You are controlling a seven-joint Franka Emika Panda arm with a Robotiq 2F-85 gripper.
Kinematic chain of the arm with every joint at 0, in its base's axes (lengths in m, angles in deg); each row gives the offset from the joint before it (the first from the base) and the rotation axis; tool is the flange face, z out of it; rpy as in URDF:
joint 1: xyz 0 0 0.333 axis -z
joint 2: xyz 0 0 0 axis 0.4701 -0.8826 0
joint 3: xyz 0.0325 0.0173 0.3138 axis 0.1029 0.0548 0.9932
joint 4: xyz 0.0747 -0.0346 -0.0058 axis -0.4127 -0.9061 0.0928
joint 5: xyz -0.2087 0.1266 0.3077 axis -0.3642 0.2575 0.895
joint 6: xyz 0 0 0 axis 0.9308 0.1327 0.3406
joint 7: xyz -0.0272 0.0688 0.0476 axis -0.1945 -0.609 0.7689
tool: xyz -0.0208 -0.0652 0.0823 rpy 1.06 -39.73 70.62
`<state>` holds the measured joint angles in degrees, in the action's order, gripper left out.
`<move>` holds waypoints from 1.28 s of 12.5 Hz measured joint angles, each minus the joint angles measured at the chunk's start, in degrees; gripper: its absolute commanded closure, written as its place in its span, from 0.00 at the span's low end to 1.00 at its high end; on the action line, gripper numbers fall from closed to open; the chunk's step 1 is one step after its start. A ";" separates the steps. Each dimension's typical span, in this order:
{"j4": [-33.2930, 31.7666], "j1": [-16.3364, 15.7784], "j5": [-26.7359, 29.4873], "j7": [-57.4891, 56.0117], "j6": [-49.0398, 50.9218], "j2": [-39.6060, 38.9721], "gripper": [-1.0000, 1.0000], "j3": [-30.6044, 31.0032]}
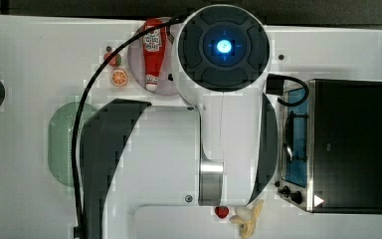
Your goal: Drag strainer left to right.
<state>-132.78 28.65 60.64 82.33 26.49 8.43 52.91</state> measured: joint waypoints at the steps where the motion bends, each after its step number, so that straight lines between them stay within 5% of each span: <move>1: -5.43 -0.05 -0.62 0.71 5.86 5.27 0.21 -0.14; 3: -12.98 -0.03 0.03 0.95 11.07 16.92 0.00 -0.68; 7: -9.90 0.38 0.86 1.09 11.96 26.66 0.00 0.75; 10: -7.95 -0.95 0.50 5.36 7.50 22.01 0.00 8.17; 16: -14.55 -2.14 2.55 30.77 -5.85 2.00 0.00 29.04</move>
<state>-147.33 26.51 63.19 113.10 20.63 10.44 81.95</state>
